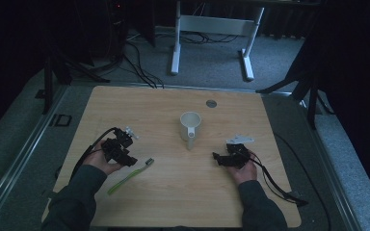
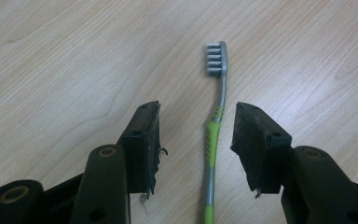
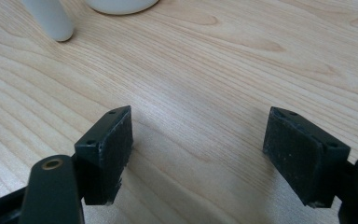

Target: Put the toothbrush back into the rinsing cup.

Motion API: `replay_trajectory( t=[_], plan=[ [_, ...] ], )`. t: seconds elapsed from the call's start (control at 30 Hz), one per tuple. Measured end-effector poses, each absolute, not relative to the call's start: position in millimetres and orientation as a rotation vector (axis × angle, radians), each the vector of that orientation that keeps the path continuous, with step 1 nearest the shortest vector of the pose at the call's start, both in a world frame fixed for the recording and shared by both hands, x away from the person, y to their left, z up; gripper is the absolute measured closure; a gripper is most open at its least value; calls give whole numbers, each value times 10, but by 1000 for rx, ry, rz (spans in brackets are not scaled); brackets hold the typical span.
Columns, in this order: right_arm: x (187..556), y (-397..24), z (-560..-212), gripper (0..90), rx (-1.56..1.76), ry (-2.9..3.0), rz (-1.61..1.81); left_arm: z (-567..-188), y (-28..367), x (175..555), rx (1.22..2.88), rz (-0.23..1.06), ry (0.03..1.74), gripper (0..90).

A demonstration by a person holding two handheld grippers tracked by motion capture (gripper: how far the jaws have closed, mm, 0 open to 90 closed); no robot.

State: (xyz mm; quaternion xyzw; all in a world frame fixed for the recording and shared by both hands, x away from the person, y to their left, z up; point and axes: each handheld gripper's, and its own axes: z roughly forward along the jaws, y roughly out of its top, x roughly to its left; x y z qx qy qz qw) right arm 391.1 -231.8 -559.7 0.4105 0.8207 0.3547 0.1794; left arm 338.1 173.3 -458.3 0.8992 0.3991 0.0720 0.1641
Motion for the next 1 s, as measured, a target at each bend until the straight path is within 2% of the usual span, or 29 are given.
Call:
replay_trajectory(
  t=[1.0],
  plan=[
    [3910,-2317,-5597,235,1159,2321,1003,-4726,1576,3415,2661,163,1111,544]
  ],
)
